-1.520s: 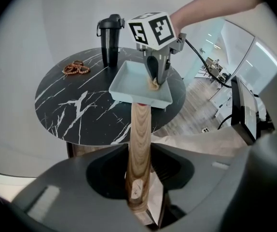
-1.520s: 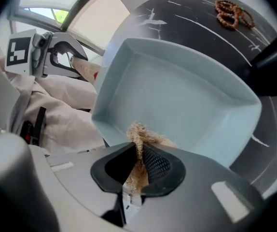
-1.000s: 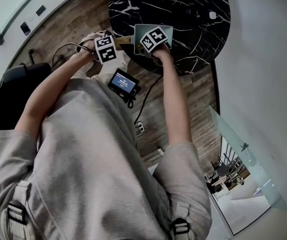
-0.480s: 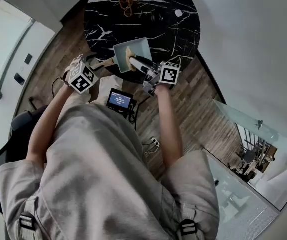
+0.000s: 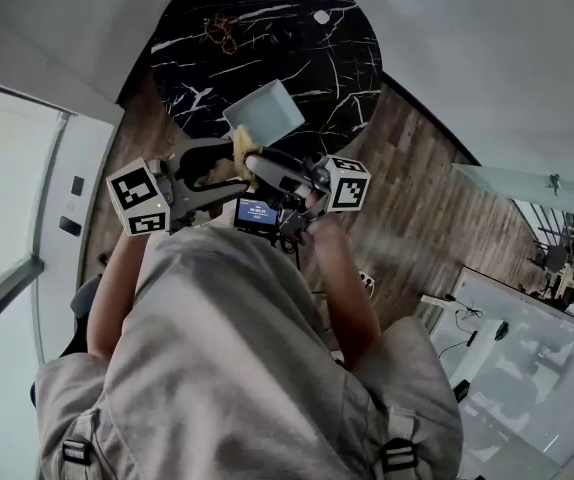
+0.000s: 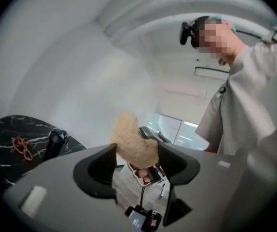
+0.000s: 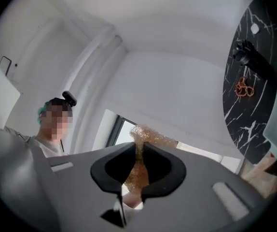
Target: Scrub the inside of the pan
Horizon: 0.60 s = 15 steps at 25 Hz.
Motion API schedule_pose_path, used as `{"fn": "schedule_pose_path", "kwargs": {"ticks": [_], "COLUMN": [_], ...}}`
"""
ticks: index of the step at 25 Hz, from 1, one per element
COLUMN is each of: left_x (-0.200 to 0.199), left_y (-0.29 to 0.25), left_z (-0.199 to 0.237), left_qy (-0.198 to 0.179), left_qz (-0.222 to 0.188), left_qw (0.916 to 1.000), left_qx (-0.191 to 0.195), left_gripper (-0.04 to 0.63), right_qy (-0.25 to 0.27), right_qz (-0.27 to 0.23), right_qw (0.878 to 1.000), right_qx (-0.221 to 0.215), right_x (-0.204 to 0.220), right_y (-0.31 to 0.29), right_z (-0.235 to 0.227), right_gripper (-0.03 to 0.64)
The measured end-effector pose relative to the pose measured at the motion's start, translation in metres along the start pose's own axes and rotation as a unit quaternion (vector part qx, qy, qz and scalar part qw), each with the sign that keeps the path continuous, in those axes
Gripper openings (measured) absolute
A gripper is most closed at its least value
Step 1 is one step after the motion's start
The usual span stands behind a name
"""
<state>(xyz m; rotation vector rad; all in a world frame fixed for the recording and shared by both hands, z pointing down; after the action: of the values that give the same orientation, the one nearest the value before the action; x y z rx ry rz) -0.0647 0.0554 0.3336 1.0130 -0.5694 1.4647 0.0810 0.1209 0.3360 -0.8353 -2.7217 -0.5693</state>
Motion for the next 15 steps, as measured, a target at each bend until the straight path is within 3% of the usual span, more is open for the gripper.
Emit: {"fn": "schedule_pose_path", "kwargs": {"ticks": [3, 8, 12, 15], "left_x": [0.004, 0.007, 0.011, 0.017], "left_y": [0.003, 0.008, 0.01, 0.009], "left_z": [-0.008, -0.025, -0.03, -0.034], "left_qy": [0.04, 0.051, 0.064, 0.075], "left_qz": [-0.026, -0.042, -0.027, -0.028], "left_qw": [0.9986, 0.997, 0.9973, 0.9966], "left_qx": [0.023, 0.042, 0.025, 0.019], "left_gripper": [0.23, 0.184, 0.098, 0.082], "right_qy": [-0.021, -0.056, -0.028, -0.011], "right_qz": [-0.026, -0.066, -0.08, -0.073], "right_qw": [0.999, 0.995, 0.996, 0.997], "right_qx": [-0.018, -0.042, -0.028, -0.018], "right_x": [0.012, 0.031, 0.037, 0.039], "right_y": [0.004, 0.009, 0.018, 0.023], "right_z": [0.006, 0.017, 0.026, 0.029], "right_gripper": [0.064, 0.061, 0.057, 0.055]}}
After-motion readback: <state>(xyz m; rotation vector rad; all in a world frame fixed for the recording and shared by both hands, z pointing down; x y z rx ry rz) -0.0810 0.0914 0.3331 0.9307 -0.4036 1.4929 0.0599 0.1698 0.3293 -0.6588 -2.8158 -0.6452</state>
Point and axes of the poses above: the fingertips, and each gripper's own axes: y backward along the fingers, z to its left, x out of its underside, the point moved 8 cm from there along y, backward along the fingers, and after that the axes turned 9 degrees about -z, right-handed, at the moved point
